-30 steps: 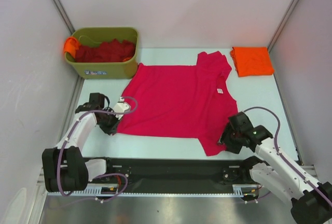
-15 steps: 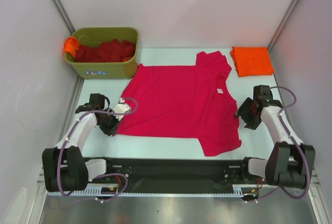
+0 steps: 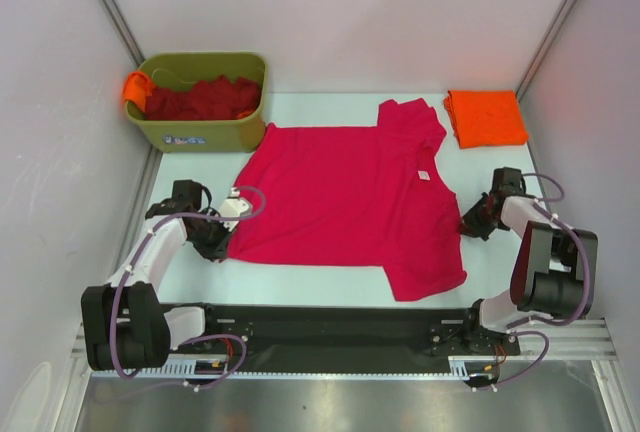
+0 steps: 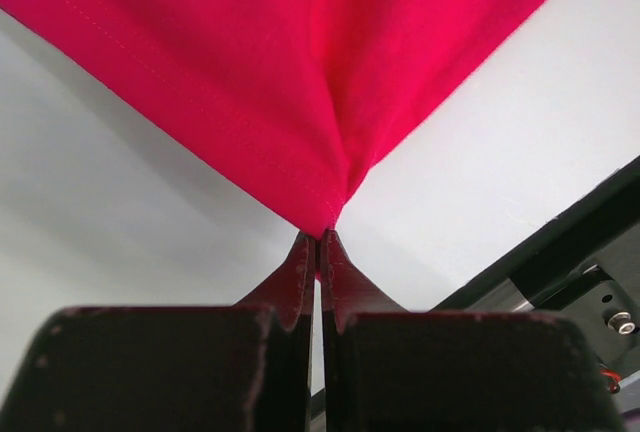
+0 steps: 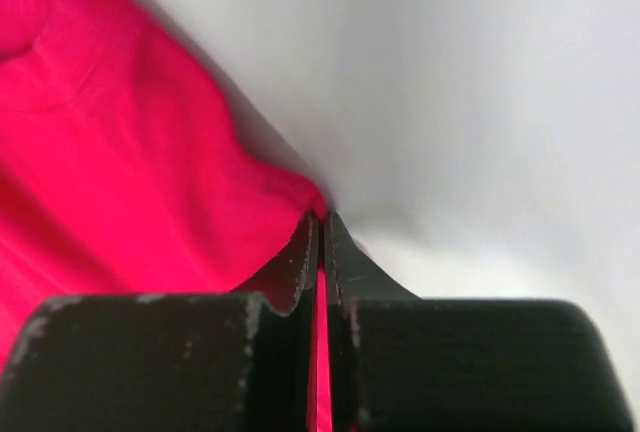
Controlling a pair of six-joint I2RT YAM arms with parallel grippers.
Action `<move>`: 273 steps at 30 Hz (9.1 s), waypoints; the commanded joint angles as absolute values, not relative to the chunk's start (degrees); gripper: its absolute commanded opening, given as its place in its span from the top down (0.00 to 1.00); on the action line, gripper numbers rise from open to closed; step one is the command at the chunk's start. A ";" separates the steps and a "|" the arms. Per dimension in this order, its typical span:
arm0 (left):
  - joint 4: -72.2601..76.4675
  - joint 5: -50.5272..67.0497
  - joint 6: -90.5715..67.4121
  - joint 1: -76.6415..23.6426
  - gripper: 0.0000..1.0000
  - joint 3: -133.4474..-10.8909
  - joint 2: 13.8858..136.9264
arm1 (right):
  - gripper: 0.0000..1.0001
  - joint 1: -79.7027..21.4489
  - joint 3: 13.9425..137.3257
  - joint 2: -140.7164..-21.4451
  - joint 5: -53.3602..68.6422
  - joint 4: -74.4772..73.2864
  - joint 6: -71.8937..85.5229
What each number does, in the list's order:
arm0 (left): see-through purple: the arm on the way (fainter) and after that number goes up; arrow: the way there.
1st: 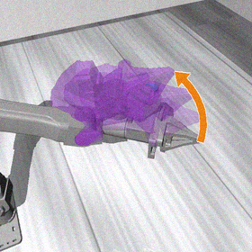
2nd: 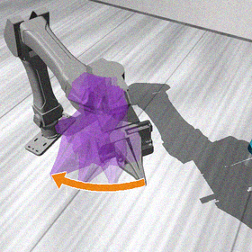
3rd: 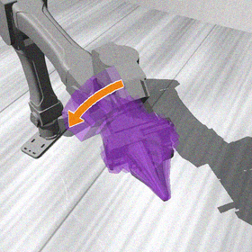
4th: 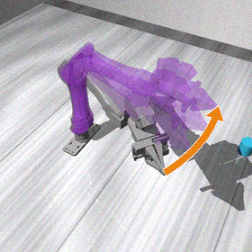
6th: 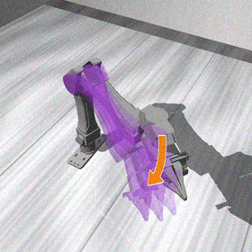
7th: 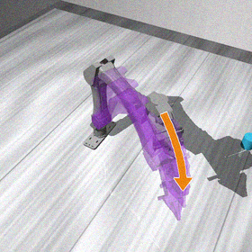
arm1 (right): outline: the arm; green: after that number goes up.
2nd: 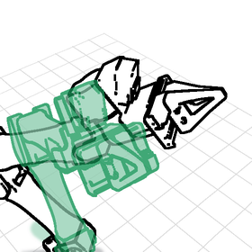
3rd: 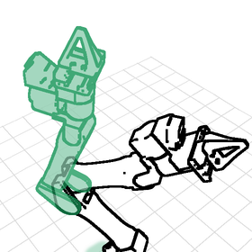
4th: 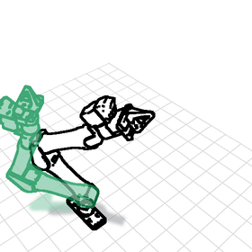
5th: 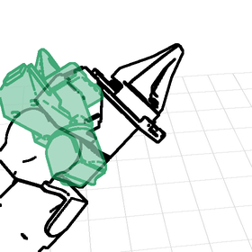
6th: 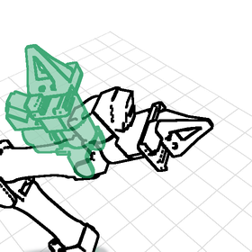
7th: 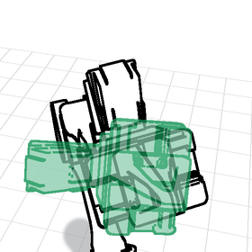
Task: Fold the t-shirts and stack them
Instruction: Flatten the tshirt out, then fold the tshirt
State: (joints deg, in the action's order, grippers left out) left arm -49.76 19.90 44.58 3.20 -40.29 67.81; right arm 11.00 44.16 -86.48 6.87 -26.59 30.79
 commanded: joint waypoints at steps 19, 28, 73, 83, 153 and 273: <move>-51.77 29.97 46.14 0.44 0.98 -39.73 68.12 | 0.93 32.61 30.83 -67.40 8.70 -28.12 33.94; -53.70 22.15 49.92 0.53 0.51 -48.94 65.75 | 0.33 29.98 37.61 -64.79 6.16 -41.74 34.80; -33.48 10.64 53.00 -23.91 1.00 -33.66 62.23 | 0.36 4.13 38.40 -74.17 -2.28 -62.49 63.01; -36.29 9.93 50.80 -23.12 1.00 -36.03 63.46 | 0.57 3.78 36.30 -78.31 -3.61 -58.62 62.40; -29.26 1.20 34.09 -11.07 0.46 -74.19 92.75 | 0.41 12.47 76.84 -97.05 -5.72 -46.23 36.90; -13.18 0.35 34.37 -19.60 0.65 -47.37 87.62 | 1.00 -25.23 79.45 -112.67 1.06 -34.54 21.63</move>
State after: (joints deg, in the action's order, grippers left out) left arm -16.27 2.44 35.94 -20.27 -45.32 85.60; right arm -25.32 76.66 -110.30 3.22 -34.98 23.14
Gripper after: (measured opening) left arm 0.351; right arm 0.009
